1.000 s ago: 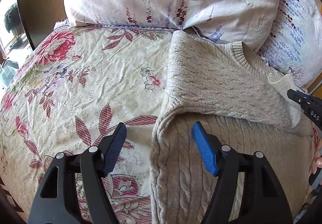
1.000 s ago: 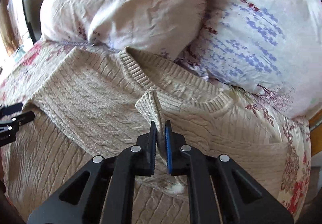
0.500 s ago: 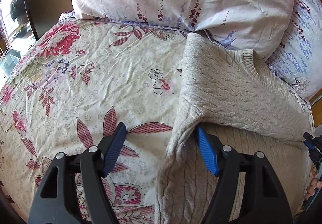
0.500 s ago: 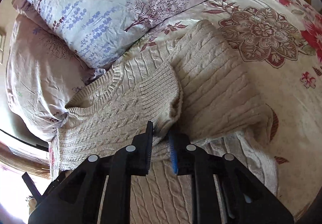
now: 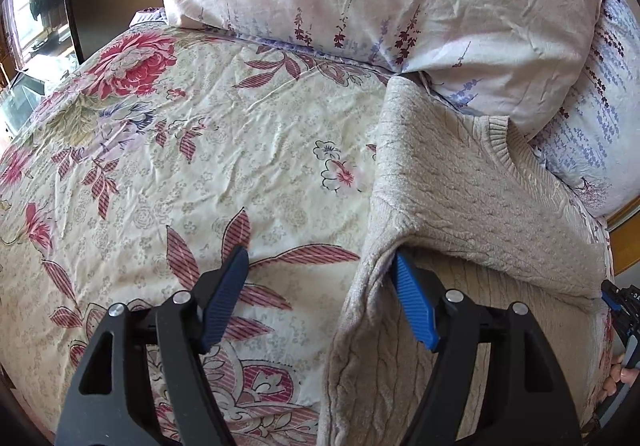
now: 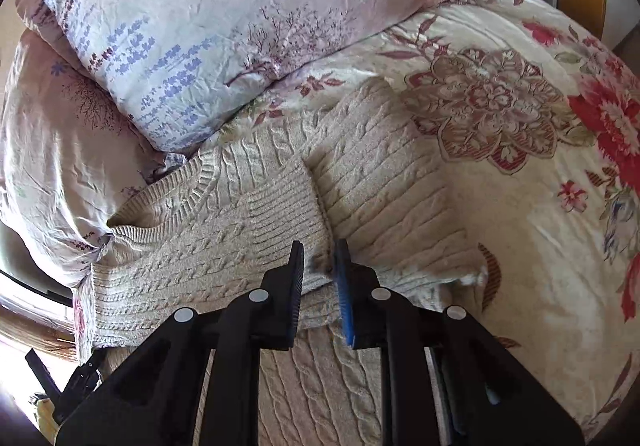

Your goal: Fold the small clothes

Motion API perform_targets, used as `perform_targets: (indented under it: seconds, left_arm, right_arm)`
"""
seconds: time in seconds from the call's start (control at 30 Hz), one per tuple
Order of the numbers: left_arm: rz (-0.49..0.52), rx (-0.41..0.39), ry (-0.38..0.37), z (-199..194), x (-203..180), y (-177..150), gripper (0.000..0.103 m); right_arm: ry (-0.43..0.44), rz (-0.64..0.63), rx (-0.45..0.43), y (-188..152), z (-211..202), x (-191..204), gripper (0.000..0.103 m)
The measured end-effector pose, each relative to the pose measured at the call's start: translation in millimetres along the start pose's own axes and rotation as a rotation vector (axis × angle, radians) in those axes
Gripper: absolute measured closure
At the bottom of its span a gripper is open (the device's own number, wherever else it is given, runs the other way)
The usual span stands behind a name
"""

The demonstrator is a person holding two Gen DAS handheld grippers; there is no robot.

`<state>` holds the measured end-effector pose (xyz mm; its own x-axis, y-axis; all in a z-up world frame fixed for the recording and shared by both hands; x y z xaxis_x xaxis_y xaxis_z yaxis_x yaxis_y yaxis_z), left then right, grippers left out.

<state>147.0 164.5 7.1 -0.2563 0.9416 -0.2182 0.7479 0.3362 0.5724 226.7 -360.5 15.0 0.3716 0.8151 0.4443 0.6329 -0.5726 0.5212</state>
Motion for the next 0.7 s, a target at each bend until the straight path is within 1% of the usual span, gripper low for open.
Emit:
perform_targets:
  seconds: [0.03,0.07,0.1,0.17,0.2,0.27,0.33,0.4,0.5,0.53,0.6,0.63,0.67,0.7]
  left_arm:
    - [-0.001,-0.004,0.004,-4.4,4.7,-1.9,0.025]
    - [-0.002,-0.012,0.011,-9.8,10.1,-3.7,0.025]
    - [-0.004,-0.024,0.016,-16.1,15.4,-5.0,0.025]
    - [-0.003,-0.080,0.059,-32.9,21.8,-3.7,0.026]
    - [0.001,-0.120,0.044,-42.3,19.4,-1.1,0.027]
    - [0.032,-0.185,-0.053,-56.5,1.5,5.7,0.027]
    - [0.089,-0.207,-0.139,-59.2,-27.6,13.4,0.025]
    - [0.130,-0.188,-0.192,-49.7,-54.3,18.1,0.025]
    - [0.145,-0.093,-0.209,-18.6,-76.6,15.6,0.025]
    - [0.148,-0.054,-0.196,-7.0,-79.7,11.9,0.025]
    - [0.148,0.031,-0.160,15.6,-82.0,4.0,0.026]
    - [0.158,0.031,-0.138,20.8,-81.6,-0.1,0.026]
    - [0.182,0.007,-0.130,20.0,-84.0,-1.5,0.026]
    - [0.195,0.012,-0.120,20.6,-86.0,-3.0,0.026]
  right_arm:
    - [-0.011,-0.003,-0.034,3.2,-10.4,-3.3,0.067]
    - [-0.020,-0.007,-0.062,6.7,-19.1,-6.7,0.055]
    - [-0.024,-0.012,-0.085,9.7,-26.9,-9.5,0.051]
    - [0.006,-0.032,-0.099,14.9,-36.2,-11.6,0.051]
    - [0.030,-0.045,-0.100,16.1,-37.8,-11.1,0.051]
    - [0.054,-0.076,-0.095,15.9,-36.5,-8.6,0.051]
    - [0.053,-0.077,-0.068,13.3,-27.9,-9.0,0.052]
    - [0.051,-0.058,-0.022,7.1,-15.9,-11.2,0.052]
    - [0.028,-0.050,0.064,-7.1,5.5,-14.4,0.052]
    - [0.018,-0.062,0.088,-13.0,11.1,-13.5,0.052]
    - [-0.009,-0.126,0.077,-18.6,12.7,-5.7,0.049]
    - [-0.016,-0.148,0.081,-19.5,13.6,-2.2,0.047]
    - [-0.012,-0.154,0.092,-18.7,14.0,-0.6,0.043]
    - [-0.004,-0.147,0.101,-17.1,12.5,-0.6,0.042]
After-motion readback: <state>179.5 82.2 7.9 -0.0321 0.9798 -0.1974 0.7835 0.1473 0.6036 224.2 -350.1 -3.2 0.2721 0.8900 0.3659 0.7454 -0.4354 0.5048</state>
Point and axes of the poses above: each gripper's, at about its wrist camera, not at the fingertips, and z roughly the way its jaws point, x to its left, y to its top, the point moved 2 cm from there along z, roughly the way its jaws point, and after that the axes turned 4 degrees about -x, right-handed, at the moved point
